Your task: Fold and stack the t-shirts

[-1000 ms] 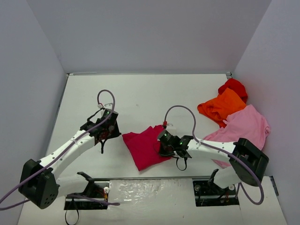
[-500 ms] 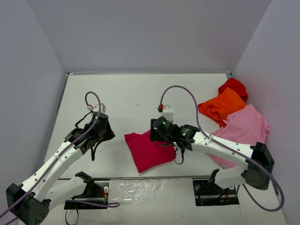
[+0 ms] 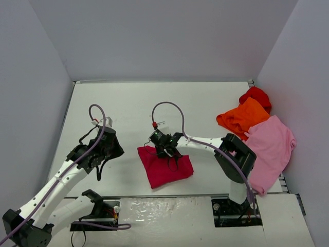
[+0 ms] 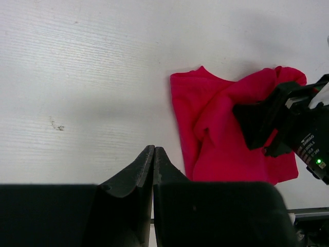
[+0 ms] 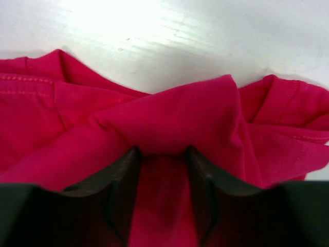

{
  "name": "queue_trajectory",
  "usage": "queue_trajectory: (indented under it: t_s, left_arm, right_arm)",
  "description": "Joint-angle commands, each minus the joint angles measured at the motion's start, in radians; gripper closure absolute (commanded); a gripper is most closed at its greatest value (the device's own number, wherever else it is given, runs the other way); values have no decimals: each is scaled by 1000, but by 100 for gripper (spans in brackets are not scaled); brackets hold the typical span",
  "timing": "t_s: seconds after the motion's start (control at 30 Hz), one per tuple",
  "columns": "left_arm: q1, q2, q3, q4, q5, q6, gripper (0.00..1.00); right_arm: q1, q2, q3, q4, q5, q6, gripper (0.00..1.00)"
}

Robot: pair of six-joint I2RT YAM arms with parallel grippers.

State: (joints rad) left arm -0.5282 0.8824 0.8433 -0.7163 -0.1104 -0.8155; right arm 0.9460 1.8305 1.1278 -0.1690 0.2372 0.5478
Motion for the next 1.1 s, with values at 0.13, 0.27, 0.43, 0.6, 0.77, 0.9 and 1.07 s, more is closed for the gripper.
queue_trajectory:
  t_s: [0.13,0.27,0.43,0.6,0.77,0.9,1.07]
  left_arm:
    - [8,-2,7,2,-21,-13,100]
    - [8,1,2,19,-19,-10,100]
    - [8,13,-6,34,-22,-5,100]
    - [8,34,-17,63,-5,-3,100]
    - [8,59,-25,84,10,-3,100]
    - [8,68,-26,84,14,-2,100]
    - [8,57,-29,70,8,-1,100]
  right_arm:
    - [-58,-66,-20,13,26,-31,100]
    - [-66,-141,-23,-6,76,-13,100]
    - [-79,-261,-24,-66,191,10,100]
    - [-85,-278,-20,-136,265,41,100]
    - [-89,-211,-47,-170,271,75,100]
    - [-93,-139,-61,-173,259,95,96]
    - [-92,-94,-51,-179,283,129,53]
